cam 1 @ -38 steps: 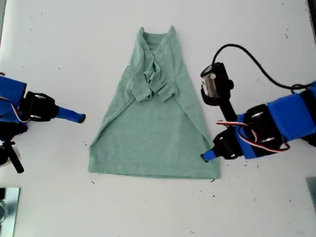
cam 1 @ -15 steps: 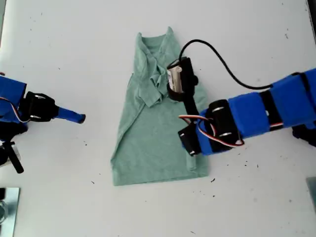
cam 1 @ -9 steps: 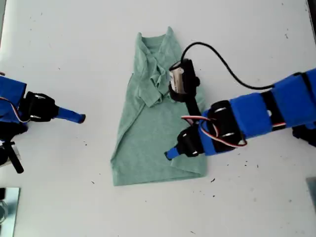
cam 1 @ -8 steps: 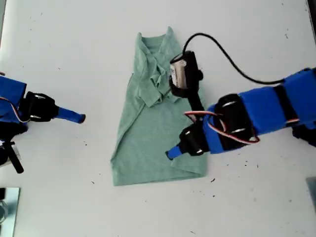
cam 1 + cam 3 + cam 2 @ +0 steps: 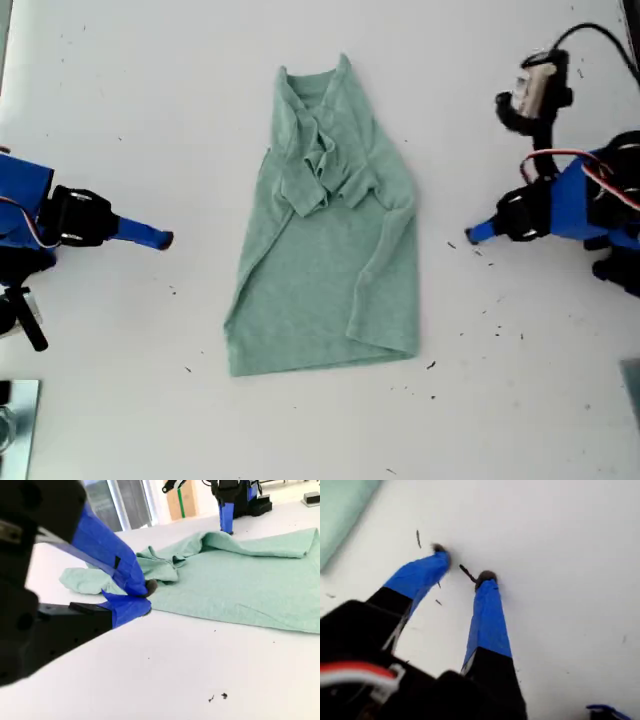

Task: Fold t shirt

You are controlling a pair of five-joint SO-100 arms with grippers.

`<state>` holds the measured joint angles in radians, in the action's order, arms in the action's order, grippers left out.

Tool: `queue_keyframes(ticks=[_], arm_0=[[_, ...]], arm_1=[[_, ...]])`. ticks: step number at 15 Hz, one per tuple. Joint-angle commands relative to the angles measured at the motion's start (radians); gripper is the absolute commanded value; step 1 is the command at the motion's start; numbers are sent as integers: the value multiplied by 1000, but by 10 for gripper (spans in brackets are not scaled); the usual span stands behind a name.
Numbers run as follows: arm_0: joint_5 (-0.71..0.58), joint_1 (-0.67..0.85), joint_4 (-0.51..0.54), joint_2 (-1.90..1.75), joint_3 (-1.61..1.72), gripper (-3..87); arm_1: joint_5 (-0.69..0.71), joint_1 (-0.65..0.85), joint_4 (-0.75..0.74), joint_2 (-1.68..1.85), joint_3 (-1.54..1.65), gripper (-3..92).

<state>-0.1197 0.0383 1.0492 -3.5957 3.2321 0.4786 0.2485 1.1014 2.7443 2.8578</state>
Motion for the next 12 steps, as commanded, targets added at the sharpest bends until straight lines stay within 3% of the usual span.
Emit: queue_keyframes(ticks=[1,4,5,6,7,9,10,12], arm_0=[[26,0,-23,-5,15,-2],[127,5,-84,58,-95,-3],[179,0,-100,290,-259,-3],[259,-38,-40,626,-497,-3],[344,-83,98,923,-753,-3],[482,-183,494,1411,-1308,-3],[482,-219,540,1531,-1473,-3],[466,-245,537,1608,-1585,-3]], arm_1=[[34,84,18,172,98,24],[18,86,14,175,112,24],[15,87,12,173,114,24],[15,87,12,178,115,24],[20,87,11,179,117,24],[25,86,9,181,117,24],[23,86,9,186,120,24],[21,84,11,196,123,24]])
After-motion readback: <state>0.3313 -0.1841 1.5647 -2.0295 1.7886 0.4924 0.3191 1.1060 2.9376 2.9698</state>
